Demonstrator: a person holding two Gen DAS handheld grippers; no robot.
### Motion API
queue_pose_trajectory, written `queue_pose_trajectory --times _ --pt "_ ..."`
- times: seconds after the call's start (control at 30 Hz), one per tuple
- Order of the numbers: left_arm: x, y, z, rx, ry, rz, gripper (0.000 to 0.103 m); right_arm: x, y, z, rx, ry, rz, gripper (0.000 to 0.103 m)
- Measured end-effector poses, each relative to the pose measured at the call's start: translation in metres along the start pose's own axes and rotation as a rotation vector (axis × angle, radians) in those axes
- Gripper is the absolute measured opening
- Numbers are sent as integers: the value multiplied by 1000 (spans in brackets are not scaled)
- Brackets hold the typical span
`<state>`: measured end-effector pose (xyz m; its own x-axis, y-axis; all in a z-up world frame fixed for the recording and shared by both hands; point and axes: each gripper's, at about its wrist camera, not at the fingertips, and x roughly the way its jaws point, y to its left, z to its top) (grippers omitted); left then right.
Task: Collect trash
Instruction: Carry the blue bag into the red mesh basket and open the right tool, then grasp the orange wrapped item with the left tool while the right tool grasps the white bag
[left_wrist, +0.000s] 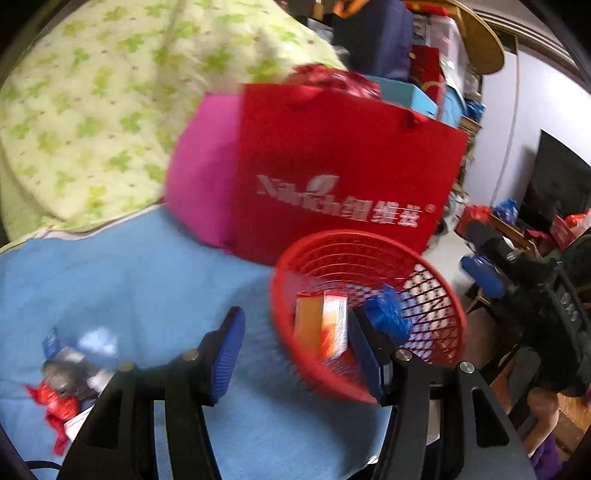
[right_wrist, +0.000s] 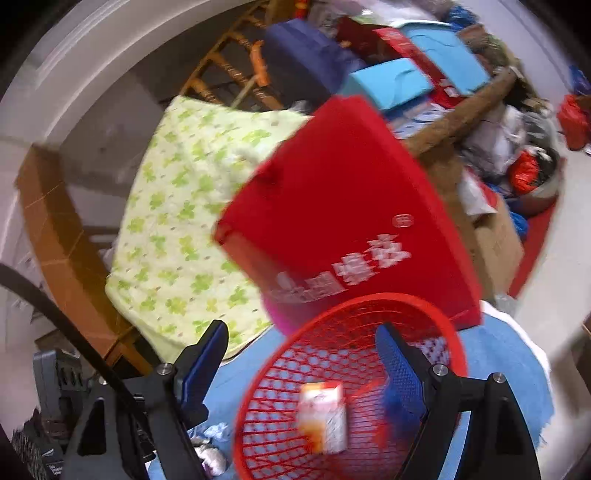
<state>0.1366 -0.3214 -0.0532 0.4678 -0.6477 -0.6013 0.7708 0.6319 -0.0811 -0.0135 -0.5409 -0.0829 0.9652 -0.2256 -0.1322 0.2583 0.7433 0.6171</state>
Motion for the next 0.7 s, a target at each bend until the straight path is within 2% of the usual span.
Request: queue_pose_trajectory --times 0.13,0.17,0.27,0.37,0.47,0.5,0.7 --pt "-40 42 -26 -41 -26 133 59 -9 53 -14 -176 -58 115 85" --pt "-52 54 -33 -49 -30 175 59 -10 70 -21 -220 -65 167 85" --pt "-93 98 -62 -69 -44 355 60 -7 105 -40 -300 -45 268 85" --pt "-124 140 -88 -118 -22 494 63 4 132 -61 -350 1 316 85" --pt "-141 175 -116 -158 16 624 63 27 158 -90 -378 118 359 85" --pt "-144 186 -126 -181 34 646 63 35 163 -98 -384 161 356 85" --pt "-143 221 -167 -320 76 626 63 100 184 -166 -373 503 308 84"
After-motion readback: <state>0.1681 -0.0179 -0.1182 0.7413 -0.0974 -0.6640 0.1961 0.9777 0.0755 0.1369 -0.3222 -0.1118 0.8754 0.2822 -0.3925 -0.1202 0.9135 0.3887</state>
